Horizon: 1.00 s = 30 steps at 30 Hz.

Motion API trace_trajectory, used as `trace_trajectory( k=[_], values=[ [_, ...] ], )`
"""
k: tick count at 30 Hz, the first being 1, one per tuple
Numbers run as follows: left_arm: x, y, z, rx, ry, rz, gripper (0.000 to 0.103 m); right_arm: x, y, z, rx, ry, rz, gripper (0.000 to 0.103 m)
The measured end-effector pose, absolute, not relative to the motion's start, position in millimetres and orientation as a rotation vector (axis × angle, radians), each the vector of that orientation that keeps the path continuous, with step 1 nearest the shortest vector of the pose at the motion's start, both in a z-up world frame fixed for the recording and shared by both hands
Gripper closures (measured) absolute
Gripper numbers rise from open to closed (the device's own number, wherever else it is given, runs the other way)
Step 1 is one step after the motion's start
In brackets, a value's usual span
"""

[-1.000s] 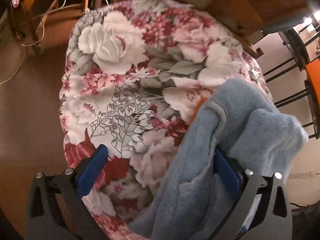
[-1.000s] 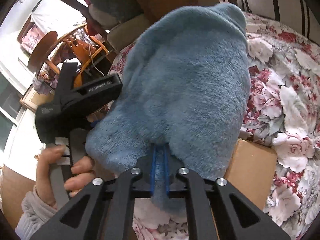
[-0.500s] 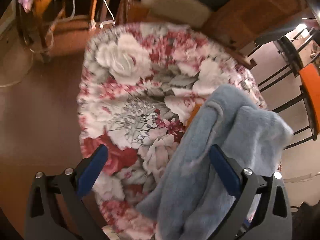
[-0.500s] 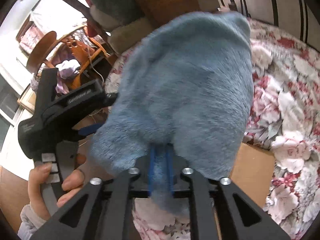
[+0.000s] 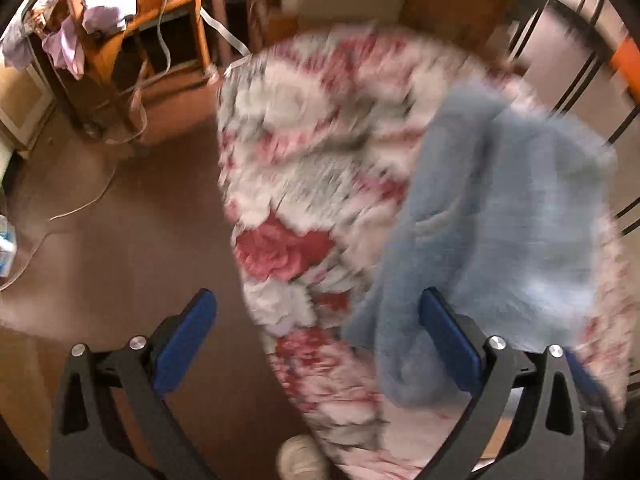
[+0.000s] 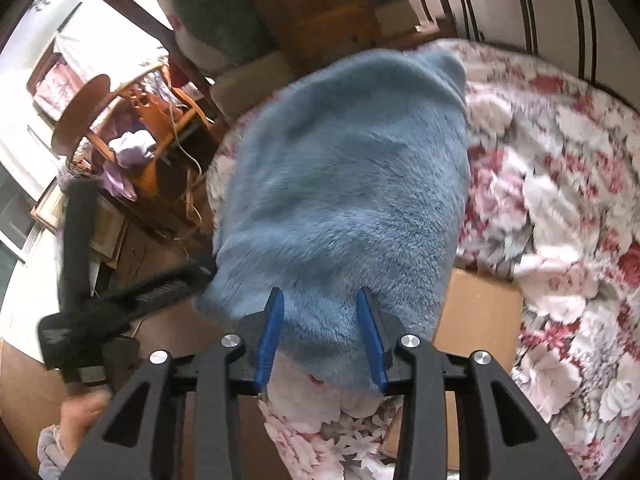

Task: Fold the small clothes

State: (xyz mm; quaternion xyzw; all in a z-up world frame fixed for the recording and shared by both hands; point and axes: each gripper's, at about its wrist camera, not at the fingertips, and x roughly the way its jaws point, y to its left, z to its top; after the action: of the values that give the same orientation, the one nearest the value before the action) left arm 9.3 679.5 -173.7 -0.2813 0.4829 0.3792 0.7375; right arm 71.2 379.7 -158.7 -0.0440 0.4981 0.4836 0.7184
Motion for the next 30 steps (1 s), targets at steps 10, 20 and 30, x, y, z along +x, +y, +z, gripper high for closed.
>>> trace_trajectory(
  k=[10, 20, 30],
  values=[
    [-7.6, 656.5, -136.5, -0.57, 0.963, 0.85, 0.005, 61.4, 351.4, -128.3, -0.02, 1.028, 1.076, 0.058],
    [-47.6, 593.4, -72.6, -0.469, 0.791, 0.871, 0.005, 30.3, 292.2, -99.4, 0.05, 0.961, 1.074, 0.044],
    [-84.2, 531.1, -37.1, -0.417, 0.684, 0.867, 0.005, 11.3, 232.9, -78.7, 0.076, 0.871, 1.036, 0.031]
  ],
)
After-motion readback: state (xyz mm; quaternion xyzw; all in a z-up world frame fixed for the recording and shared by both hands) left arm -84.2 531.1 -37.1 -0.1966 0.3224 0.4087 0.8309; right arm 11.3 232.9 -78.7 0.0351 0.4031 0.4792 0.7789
